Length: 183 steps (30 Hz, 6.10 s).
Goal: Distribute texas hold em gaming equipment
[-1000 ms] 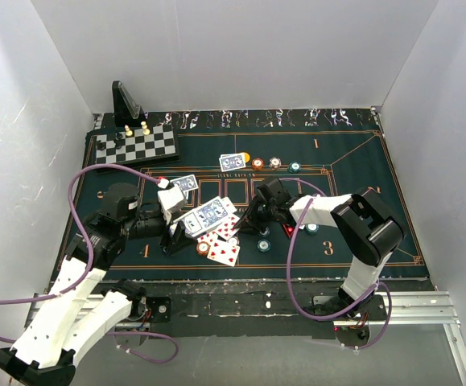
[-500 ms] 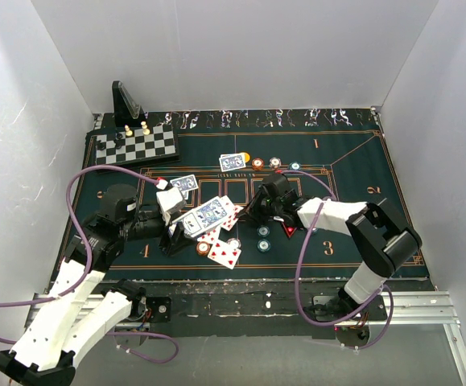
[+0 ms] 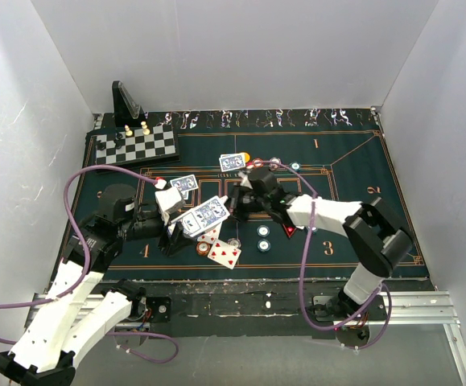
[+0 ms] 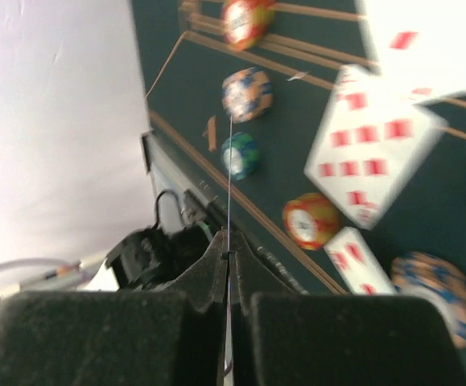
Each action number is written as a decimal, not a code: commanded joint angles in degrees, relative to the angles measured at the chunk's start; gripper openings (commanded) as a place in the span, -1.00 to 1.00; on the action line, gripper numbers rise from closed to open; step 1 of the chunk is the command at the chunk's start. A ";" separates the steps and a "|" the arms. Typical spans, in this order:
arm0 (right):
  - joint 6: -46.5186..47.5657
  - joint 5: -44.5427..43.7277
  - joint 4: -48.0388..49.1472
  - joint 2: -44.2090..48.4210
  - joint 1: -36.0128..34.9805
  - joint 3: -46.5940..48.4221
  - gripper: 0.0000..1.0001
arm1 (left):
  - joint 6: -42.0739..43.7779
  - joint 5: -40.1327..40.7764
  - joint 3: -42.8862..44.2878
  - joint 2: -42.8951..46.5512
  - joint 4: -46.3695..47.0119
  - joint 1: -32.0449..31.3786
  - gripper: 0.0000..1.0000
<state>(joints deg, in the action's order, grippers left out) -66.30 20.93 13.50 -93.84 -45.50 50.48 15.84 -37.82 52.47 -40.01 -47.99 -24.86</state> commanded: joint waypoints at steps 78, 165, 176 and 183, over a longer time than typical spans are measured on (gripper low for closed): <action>21.74 25.65 -22.73 5.25 2.25 20.89 0.52 | 0.43 -1.20 -0.87 -2.09 5.27 0.25 -1.00; 17.78 14.94 -12.34 -16.45 16.93 20.35 -0.97 | 0.25 -1.46 0.00 -0.77 3.60 0.25 -1.00; 23.76 6.15 -25.10 -20.50 15.79 23.00 -0.97 | 0.16 -1.46 0.44 -0.77 3.51 0.25 -1.00; 25.43 4.30 -30.71 -20.86 15.52 25.63 0.17 | 0.16 -1.29 0.88 -0.77 3.16 0.25 -1.00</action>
<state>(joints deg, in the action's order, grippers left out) -43.31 27.03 -12.43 -114.98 -29.65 72.55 15.86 -38.37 51.18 -41.10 -45.01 -24.86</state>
